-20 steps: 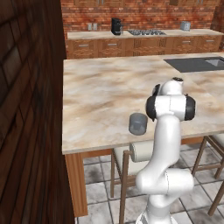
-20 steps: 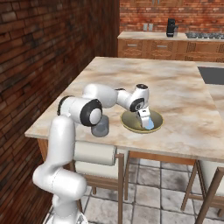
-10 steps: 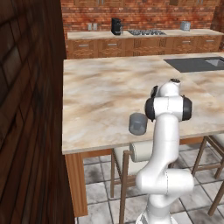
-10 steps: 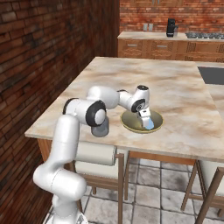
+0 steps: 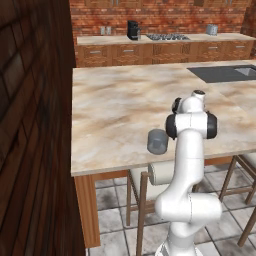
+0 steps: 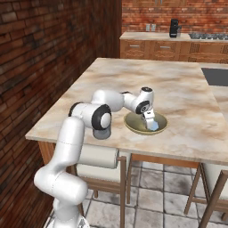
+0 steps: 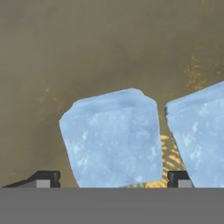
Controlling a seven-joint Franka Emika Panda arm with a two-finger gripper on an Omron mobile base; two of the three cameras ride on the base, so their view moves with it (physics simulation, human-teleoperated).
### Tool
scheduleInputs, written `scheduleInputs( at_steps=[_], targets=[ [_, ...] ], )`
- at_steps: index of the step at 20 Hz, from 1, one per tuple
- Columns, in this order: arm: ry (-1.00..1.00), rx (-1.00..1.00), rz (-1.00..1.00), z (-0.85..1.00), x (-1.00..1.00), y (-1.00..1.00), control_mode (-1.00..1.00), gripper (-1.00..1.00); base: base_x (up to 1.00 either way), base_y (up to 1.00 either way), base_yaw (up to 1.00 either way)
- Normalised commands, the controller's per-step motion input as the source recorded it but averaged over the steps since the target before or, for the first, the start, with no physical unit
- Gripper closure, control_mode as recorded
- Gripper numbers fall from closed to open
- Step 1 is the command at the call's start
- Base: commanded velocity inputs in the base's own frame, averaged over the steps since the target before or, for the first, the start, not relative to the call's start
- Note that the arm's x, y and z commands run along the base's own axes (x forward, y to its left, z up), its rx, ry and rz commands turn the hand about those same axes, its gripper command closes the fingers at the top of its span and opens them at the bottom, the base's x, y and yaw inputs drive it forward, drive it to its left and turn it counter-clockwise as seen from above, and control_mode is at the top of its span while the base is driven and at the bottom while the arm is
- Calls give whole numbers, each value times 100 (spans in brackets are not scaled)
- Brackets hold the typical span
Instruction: There are four ice cubes in the ice bowl. Place two ice cubes in each glass of water.
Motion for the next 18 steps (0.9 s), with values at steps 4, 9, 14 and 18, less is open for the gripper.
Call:
scheduleInputs(
  at_steps=[4, 9, 14, 18],
  targets=[
    [0, 0, -2, -15, 13, -20, -100, -100, 0, 0, 0],
    [0, 0, -3, -21, 1, -28, -100, -100, 0, 0, 0],
    [-2, 0, -1, -34, 0, -25, -100, 100, 0, 0, 0],
    [-9, -1, 0, -44, 0, -25, -100, 100, 0, 0, 0]
  ],
)
